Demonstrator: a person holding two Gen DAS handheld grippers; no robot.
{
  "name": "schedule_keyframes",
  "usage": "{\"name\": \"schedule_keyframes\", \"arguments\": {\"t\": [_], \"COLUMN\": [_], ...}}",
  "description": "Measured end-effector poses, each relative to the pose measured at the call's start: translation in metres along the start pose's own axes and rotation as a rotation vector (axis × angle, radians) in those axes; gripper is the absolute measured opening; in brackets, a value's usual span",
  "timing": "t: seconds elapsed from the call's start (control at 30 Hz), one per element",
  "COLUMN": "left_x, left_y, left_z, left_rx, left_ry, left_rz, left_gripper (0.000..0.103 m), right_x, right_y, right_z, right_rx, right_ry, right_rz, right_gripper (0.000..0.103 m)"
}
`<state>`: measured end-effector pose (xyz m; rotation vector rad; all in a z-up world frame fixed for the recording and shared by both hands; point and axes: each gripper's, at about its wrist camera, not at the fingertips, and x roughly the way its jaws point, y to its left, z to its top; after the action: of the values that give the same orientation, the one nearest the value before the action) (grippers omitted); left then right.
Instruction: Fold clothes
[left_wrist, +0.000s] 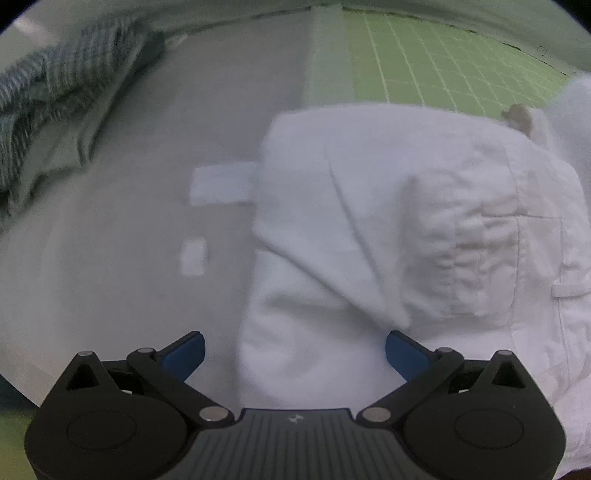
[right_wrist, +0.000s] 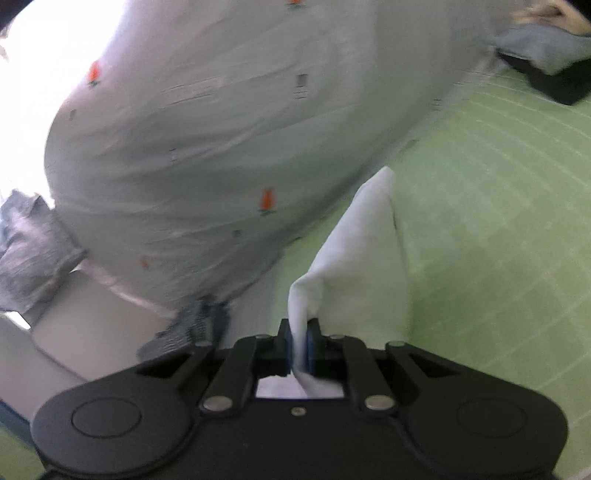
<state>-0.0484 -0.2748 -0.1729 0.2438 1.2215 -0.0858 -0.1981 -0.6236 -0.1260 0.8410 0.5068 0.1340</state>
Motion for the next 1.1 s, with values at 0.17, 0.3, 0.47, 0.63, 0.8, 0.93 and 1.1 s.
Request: {"name": "schedule_keyframes", "arguments": {"t": [0.17,0.3,0.47,0.63,0.8,0.93,1.1], "left_x": [-0.013,-0.016,-0.011,-0.006,-0.005,-0.008,-0.014], "left_y": [0.027,0.044,0.071,0.096,0.107,0.107,0.101], "left_z": [0.008,0.005,-0.006,-0.017,-0.030,-0.038,-0.040], "left_rx": [0.016,0.021,-0.013,-0.040,-0.046,-0.051,-0.057], "left_ry": [-0.049,-0.072,-0.065,-0.053,-0.048,-0.055,-0.087], "left_rz": [-0.017,-0.040,-0.049,-0.055,-0.053,-0.054,-0.067], "left_gripper": [0.102,0.102,0.102,0.102,0.102,0.102,0.102], "right_x": [0.031,0.064,0.121,0.182,0.201,0.182,0.147], "right_y": [0.047,0.075,0.085,0.081,0.084,0.092,0.099], "right_z": [-0.028,-0.051,-0.093,-0.136,-0.138,-0.133,-0.128], "right_rx": [-0.038,-0.059,-0.073,-0.089,-0.123,-0.134,-0.214], "right_ry": [0.018,0.056,0.182,0.313,0.357,0.337,0.251], "right_rz": [0.060,0.081,0.034,-0.074,-0.140,-0.094,-0.177], "right_gripper": [0.009,0.009,0.009,0.011,0.017,0.053,0.070]}}
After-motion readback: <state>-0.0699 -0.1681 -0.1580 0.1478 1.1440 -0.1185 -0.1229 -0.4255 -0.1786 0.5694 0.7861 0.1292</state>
